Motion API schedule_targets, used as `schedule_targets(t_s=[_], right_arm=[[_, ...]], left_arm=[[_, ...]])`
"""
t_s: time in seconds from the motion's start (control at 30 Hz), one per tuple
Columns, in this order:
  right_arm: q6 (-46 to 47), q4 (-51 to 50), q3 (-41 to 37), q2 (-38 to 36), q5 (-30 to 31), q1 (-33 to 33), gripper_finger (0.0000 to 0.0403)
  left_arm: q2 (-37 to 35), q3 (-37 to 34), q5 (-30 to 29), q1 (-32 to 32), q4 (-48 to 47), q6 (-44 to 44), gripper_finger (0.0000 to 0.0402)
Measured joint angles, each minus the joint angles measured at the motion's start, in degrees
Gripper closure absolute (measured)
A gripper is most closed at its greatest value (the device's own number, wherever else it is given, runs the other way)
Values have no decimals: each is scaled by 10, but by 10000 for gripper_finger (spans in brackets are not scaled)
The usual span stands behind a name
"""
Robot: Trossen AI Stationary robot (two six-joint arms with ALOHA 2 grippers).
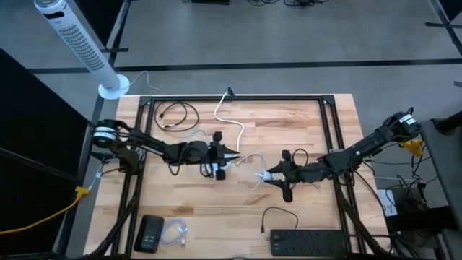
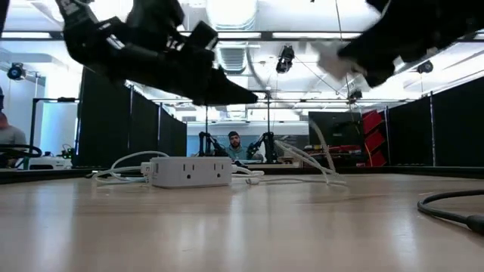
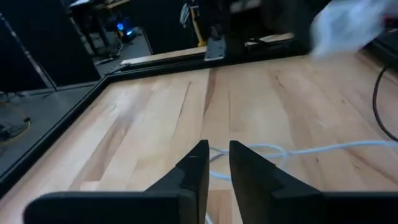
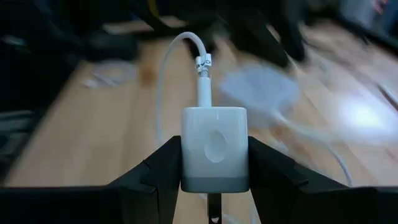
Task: Plug in charger cables
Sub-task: Insert the white charger into the black outlet
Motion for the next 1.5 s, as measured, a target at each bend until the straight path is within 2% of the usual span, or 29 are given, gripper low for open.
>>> schedule_targets(t_s=[0.1,0.2,0.33,0.47,0.73,0.9,1.1,1.5], right_arm=[[-67,83,-2,9,-24,-1,258],[-91,82,-3,10,-20,-9,258],[-66,55,-3,11,-18,-22,258],[-66,33,-3,11,-9,-27,258],[-76,40,-3,12,-2,-41,258],[-108,96,-3,12,-2,-42,258],[-117,100,-3,12,18,-42,258],[-126,137,-3,44,25,-44,258]], left_arm=[[33,30,50,-1,2,7,370],[61,63,101,-5,7,17,375],[76,103,90,-8,-15,-20,364],[76,124,96,-10,-52,-24,328],[80,135,118,-22,-35,-33,235],[100,140,118,-25,14,-42,210],[127,141,125,-31,119,-43,210],[178,153,124,-32,179,-60,252]])
